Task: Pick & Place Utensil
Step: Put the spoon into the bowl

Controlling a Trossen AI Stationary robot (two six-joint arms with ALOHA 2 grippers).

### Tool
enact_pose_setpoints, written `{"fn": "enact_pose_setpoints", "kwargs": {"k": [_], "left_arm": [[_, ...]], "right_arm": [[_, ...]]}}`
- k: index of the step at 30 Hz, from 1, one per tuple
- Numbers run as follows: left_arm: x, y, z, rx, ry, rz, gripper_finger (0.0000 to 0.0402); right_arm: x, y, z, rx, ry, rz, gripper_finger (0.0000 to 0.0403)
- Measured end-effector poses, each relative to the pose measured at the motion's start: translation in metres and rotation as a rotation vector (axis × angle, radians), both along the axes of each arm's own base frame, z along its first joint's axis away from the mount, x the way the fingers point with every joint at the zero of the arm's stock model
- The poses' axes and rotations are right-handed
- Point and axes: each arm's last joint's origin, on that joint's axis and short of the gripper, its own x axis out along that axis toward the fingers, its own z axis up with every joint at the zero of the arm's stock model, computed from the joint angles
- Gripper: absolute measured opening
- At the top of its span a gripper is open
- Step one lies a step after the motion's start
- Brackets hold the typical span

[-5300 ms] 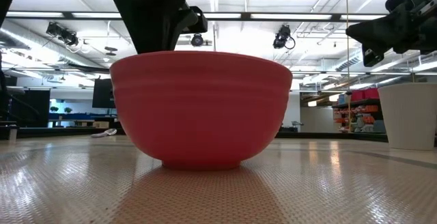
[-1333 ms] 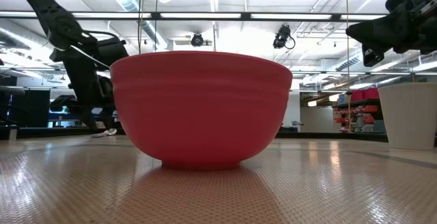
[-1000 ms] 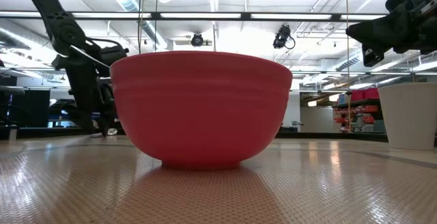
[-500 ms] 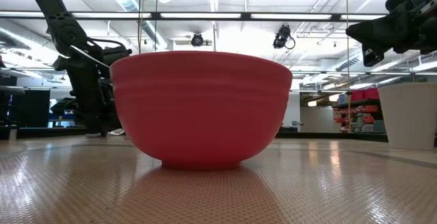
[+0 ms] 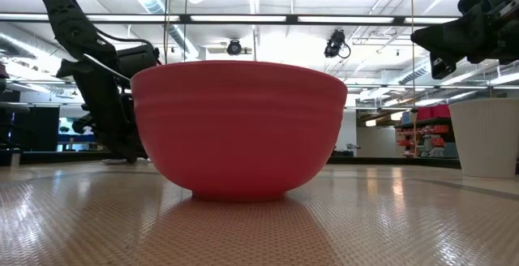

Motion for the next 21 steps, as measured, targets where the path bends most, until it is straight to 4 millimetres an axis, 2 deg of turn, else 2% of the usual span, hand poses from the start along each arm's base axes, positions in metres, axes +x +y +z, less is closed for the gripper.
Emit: {"fn": "enact_pose_setpoints", "kwargs": {"k": [5,18,21], "left_arm": [[0.008,-0.023,0.006,0.009,-0.029,-0.127,0.0074],[0.024,-0.090,0.030,0.080,-0.285,-0.388,0.0074],[0.031,-0.105,0.042,0.102,-0.289,-0.497,0.0074]], "right_arm": [[0.000,0.000,0.000,0.000,0.000,0.000,0.0035],[0.000,0.000,0.000,0.000,0.000,0.000,0.0035],[0.000,0.000,0.000,0.000,0.000,0.000,0.0035]]}}
